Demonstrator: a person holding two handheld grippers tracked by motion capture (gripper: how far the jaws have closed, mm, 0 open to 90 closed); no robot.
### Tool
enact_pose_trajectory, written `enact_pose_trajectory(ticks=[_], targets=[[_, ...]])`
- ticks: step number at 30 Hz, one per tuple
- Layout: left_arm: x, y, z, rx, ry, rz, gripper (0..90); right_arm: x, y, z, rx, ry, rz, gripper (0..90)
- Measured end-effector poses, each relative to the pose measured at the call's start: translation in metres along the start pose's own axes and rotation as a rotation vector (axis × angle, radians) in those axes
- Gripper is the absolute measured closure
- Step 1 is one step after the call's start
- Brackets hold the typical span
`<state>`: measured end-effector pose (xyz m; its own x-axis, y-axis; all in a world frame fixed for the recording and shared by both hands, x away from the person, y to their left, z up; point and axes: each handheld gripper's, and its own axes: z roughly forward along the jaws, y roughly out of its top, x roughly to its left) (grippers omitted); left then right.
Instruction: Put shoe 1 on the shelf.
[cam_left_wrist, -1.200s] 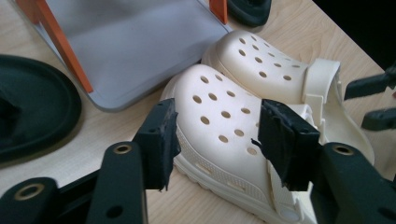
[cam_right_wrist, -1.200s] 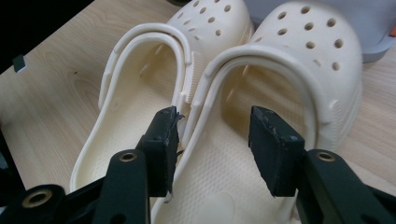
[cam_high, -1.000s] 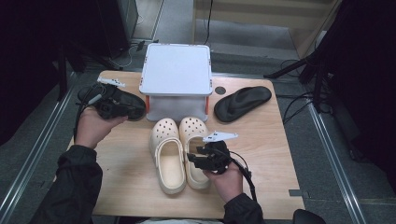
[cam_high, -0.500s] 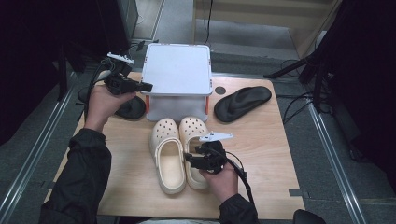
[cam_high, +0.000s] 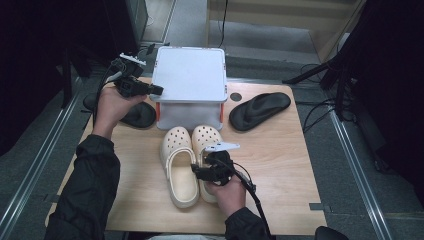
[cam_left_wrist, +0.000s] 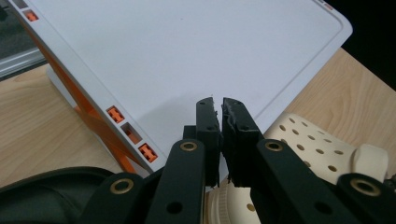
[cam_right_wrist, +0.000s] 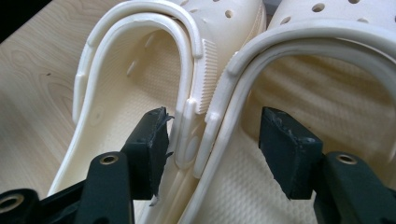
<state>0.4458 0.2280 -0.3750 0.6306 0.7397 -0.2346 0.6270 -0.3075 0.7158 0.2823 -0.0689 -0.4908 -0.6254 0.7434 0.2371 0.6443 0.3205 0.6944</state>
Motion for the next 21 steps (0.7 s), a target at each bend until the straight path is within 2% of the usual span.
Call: enact_pose_trajectory(ticks=[8, 12, 16, 21], targets=[[0.000, 0.001, 0.006, 0.001, 0.004, 0.002, 86.9, 0.002, 0.002, 0.008, 0.006, -0.014, 0.001, 43.1], [-0.002, 0.001, 0.006, 0.007, 0.011, 0.012, 86.6, 0.003, 0.004, 0.014, 0.006, -0.005, 0.009, 45.5], [-0.005, 0.001, 0.005, 0.013, 0.028, 0.029, 86.5, 0.006, 0.007, 0.021, 0.014, -0.037, 0.011, 44.9], [-0.003, 0.001, 0.005, 0.011, 0.016, 0.023, 86.3, 0.009, 0.010, 0.028, 0.012, -0.079, 0.012, 47.6]])
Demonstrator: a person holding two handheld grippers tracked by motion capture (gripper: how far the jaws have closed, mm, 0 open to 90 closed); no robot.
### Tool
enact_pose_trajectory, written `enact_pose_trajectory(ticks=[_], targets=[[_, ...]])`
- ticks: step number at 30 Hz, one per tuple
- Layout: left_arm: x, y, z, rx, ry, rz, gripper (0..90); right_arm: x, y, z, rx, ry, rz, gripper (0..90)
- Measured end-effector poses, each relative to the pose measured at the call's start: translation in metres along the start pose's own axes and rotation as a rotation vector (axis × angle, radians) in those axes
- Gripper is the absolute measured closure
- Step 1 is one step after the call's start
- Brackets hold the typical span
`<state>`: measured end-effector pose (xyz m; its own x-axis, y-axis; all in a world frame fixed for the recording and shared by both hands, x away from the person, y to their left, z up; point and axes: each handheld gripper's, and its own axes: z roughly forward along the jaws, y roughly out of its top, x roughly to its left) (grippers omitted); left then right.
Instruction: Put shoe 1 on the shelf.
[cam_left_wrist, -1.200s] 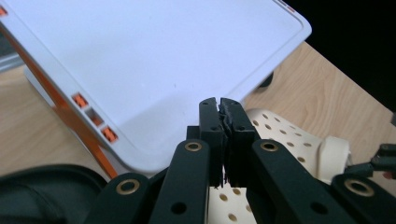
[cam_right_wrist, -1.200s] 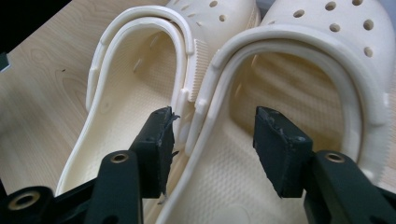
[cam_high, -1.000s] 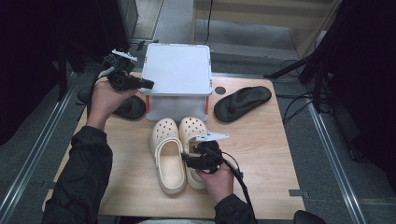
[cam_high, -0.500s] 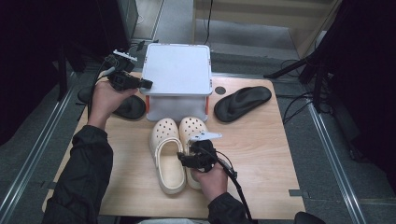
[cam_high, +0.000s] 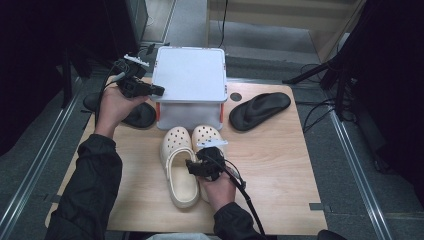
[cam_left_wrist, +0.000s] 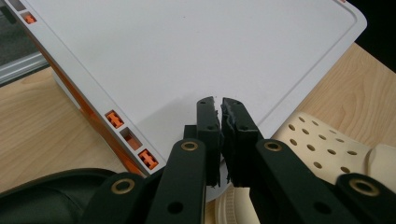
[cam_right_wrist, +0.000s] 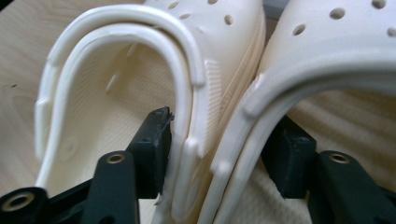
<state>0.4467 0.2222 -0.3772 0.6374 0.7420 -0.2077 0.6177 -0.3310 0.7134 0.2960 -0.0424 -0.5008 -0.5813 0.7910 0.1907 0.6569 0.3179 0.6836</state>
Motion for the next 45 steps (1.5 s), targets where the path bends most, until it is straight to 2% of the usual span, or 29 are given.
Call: enact_pose_trajectory(ticks=[4, 6, 14, 16, 18, 22, 26, 31, 38, 40, 45], targets=[[0.001, 0.000, 0.000, -0.004, -0.011, -0.007, 86.1, 0.002, 0.003, 0.002, 0.004, -0.019, 0.016, 54.0], [0.001, 0.000, 0.000, -0.002, -0.006, -0.002, 85.4, 0.003, 0.003, 0.001, 0.000, -0.027, 0.045, 58.3], [0.000, 0.000, 0.000, 0.000, -0.002, 0.000, 85.1, 0.001, 0.004, -0.003, -0.013, -0.059, 0.045, 65.2], [-0.001, 0.000, 0.000, 0.000, 0.002, 0.003, 85.1, 0.001, 0.004, -0.005, -0.021, -0.058, 0.047, 65.6], [-0.001, 0.000, 0.000, 0.000, 0.002, 0.002, 85.1, -0.001, 0.007, -0.010, -0.042, -0.035, 0.062, 66.2], [0.000, 0.000, 0.000, -0.001, -0.003, -0.001, 85.1, -0.001, 0.012, -0.013, -0.045, -0.025, 0.067, 66.2], [0.000, 0.000, 0.000, -0.001, -0.008, -0.001, 84.8, -0.003, 0.021, -0.016, -0.063, -0.017, 0.056, 66.2], [-0.001, 0.000, 0.000, 0.000, -0.006, 0.000, 84.9, -0.009, 0.036, -0.011, -0.056, -0.016, 0.058, 66.2], [-0.001, 0.000, 0.000, 0.000, -0.005, -0.001, 84.9, -0.019, 0.057, 0.000, -0.064, -0.053, 0.037, 66.3], [-0.001, 0.000, -0.001, 0.003, -0.010, -0.005, 85.1, -0.025, 0.066, 0.006, -0.071, -0.064, 0.042, 66.2], [-0.002, 0.000, -0.001, 0.009, 0.003, 0.008, 85.1, -0.030, 0.074, 0.015, -0.078, -0.077, 0.052, 66.3]])
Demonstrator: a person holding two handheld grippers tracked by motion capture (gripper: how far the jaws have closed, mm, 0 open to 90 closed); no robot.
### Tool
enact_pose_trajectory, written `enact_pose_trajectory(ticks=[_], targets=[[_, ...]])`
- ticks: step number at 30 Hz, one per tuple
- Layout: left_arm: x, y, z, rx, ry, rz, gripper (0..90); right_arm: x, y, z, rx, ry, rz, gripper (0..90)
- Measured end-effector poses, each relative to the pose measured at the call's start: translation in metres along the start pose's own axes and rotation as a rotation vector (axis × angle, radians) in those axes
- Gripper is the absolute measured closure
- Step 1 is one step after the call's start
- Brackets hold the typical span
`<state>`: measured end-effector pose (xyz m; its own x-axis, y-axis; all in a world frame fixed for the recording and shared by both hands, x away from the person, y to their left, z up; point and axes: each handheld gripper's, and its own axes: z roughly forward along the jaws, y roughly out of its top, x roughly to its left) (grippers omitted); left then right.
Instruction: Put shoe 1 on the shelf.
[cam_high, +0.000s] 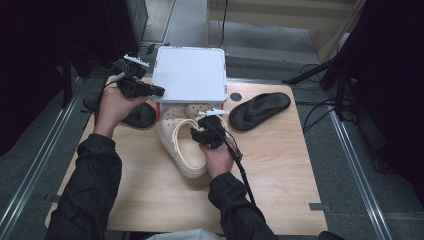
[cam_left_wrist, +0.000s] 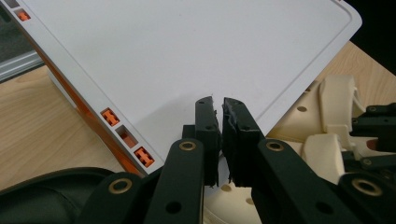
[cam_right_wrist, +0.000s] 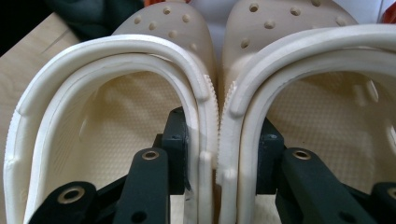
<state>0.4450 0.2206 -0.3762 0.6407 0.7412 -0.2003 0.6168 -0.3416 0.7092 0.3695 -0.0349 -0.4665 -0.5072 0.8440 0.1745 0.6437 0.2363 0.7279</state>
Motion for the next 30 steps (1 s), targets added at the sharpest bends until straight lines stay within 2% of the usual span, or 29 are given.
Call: enact_pose_trajectory(ticks=[5, 8, 15, 21, 23, 26, 28, 30], targets=[[0.001, 0.000, 0.000, -0.003, -0.010, -0.008, 85.1, -0.003, 0.003, 0.015, -0.014, -0.029, 0.020, 66.2], [0.001, 0.000, 0.000, -0.003, -0.010, -0.008, 85.1, -0.001, 0.005, 0.024, -0.019, -0.062, 0.010, 66.2], [0.002, -0.001, 0.000, -0.004, -0.011, -0.011, 85.5, -0.001, 0.013, 0.038, -0.024, -0.092, 0.013, 66.1], [0.001, -0.001, 0.000, -0.003, -0.007, -0.015, 85.6, -0.002, 0.015, 0.048, -0.052, -0.099, 0.034, 65.5], [0.001, 0.000, 0.000, -0.001, -0.005, -0.015, 85.6, -0.006, 0.016, 0.049, -0.057, -0.086, 0.061, 64.7], [0.001, 0.000, 0.000, 0.001, -0.005, -0.015, 85.5, -0.007, 0.015, 0.050, -0.057, -0.071, 0.072, 63.6], [0.001, 0.000, 0.000, 0.000, -0.005, -0.016, 85.5, -0.005, 0.013, 0.050, -0.057, -0.071, 0.042, 61.4], [0.001, 0.000, 0.000, 0.001, -0.005, -0.015, 85.5, -0.003, 0.011, 0.049, -0.058, -0.070, 0.034, 60.7]])
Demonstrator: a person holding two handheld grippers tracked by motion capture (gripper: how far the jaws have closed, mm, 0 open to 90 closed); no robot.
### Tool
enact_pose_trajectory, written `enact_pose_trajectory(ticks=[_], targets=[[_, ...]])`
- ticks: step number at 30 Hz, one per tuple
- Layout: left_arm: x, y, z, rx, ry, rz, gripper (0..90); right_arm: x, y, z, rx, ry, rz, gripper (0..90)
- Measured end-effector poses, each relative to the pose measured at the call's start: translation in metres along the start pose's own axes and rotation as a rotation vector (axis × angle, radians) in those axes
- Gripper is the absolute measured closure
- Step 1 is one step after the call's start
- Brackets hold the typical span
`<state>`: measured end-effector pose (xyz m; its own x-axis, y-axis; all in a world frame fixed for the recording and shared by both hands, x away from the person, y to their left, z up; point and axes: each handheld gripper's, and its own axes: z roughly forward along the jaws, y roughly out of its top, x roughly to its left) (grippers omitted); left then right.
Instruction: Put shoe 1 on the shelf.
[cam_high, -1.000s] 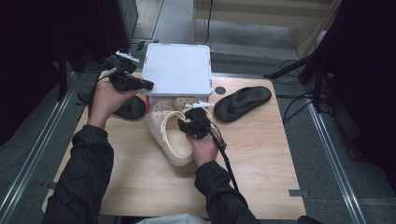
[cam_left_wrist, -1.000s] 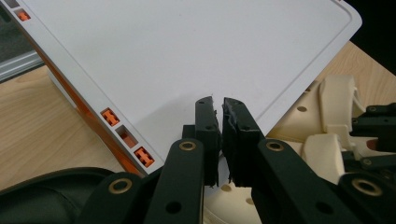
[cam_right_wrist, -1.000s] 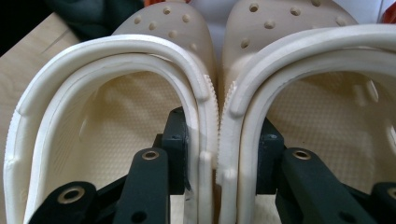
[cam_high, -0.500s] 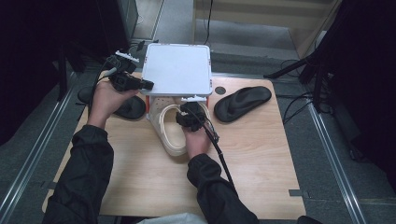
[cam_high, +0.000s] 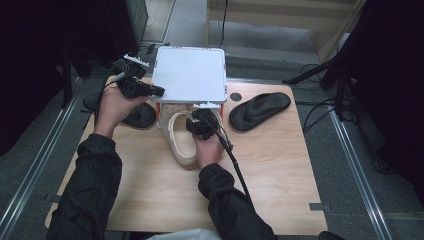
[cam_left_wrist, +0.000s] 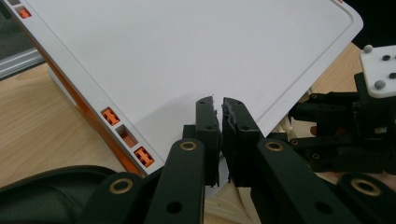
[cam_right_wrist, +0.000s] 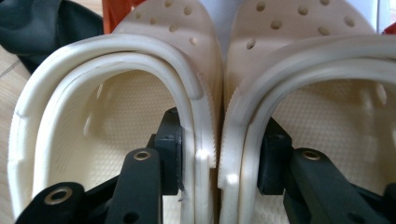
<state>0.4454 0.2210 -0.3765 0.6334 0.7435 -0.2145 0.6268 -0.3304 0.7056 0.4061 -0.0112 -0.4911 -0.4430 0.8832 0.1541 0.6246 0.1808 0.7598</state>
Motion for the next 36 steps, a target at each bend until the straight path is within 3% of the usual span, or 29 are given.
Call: enact_pose_trajectory(ticks=[6, 10, 22, 28, 32, 35, 36], targets=[[0.001, 0.000, 0.000, -0.003, -0.005, -0.006, 85.3, -0.003, -0.001, -0.002, 0.023, 0.042, 0.022, 52.4], [0.001, -0.001, 0.000, -0.004, -0.006, -0.007, 85.3, -0.007, 0.000, -0.008, 0.039, 0.063, 0.015, 52.2], [0.000, -0.001, 0.000, -0.004, 0.002, -0.007, 85.1, -0.011, -0.006, -0.053, 0.034, 0.129, -0.010, 49.6], [-0.001, 0.000, 0.000, -0.003, 0.003, -0.004, 85.1, -0.012, -0.011, -0.077, 0.024, 0.169, -0.040, 56.0], [0.000, -0.001, 0.000, -0.006, -0.001, -0.011, 85.5, -0.013, -0.022, -0.091, 0.026, 0.219, -0.060, 69.2], [0.001, -0.001, 0.000, -0.007, -0.008, -0.012, 85.5, -0.012, -0.026, -0.094, 0.032, 0.231, -0.076, 73.6], [0.002, -0.001, 0.000, -0.010, -0.011, -0.015, 85.6, -0.010, -0.033, -0.097, 0.037, 0.236, -0.090, 80.1]])
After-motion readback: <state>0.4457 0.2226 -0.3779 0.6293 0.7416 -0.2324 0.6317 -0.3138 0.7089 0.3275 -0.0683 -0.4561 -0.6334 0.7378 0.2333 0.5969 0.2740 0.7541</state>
